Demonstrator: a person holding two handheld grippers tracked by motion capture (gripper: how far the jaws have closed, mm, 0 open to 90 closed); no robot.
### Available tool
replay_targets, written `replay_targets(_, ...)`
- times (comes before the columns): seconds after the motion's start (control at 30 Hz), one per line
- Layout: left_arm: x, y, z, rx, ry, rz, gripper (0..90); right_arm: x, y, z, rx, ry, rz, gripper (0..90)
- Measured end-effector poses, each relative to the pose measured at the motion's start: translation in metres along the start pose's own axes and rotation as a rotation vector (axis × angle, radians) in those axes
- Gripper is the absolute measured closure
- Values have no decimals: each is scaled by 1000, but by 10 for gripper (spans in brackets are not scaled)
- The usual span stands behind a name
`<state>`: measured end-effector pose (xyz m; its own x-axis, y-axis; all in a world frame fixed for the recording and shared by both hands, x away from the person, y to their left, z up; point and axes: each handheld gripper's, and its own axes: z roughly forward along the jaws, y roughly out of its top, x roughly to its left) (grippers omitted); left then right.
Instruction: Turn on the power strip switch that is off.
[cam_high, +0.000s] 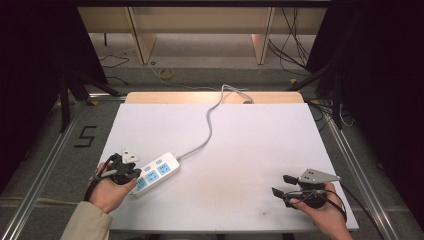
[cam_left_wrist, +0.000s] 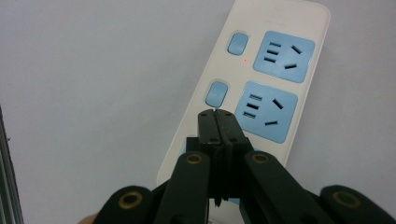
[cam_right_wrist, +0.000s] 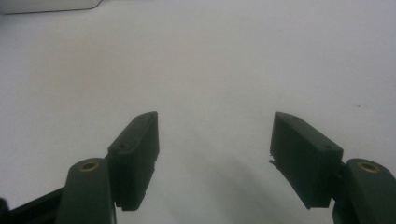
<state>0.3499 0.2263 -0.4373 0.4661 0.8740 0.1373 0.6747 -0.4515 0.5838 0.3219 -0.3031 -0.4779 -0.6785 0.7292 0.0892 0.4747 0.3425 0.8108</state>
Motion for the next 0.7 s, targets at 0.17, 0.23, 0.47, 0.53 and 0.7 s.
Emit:
replay_targets(0.17,2,1,0,6,6,10,899,0,0,0,-2,0,0,337)
replay_targets(0.23,3,1,0,8,6,15,900,0,0,0,0,-1,2,337)
replay_targets(0.47,6,1,-1,14,13,25,900,-1,0,-1,2,-3,4,337)
replay_targets(0.53,7,1,-1,18,11,28,900,-1,0,-1,1,-4,4,337)
replay_targets(0.7,9,3,-2,23,11,37,899,-1,0,0,3,-4,4,337)
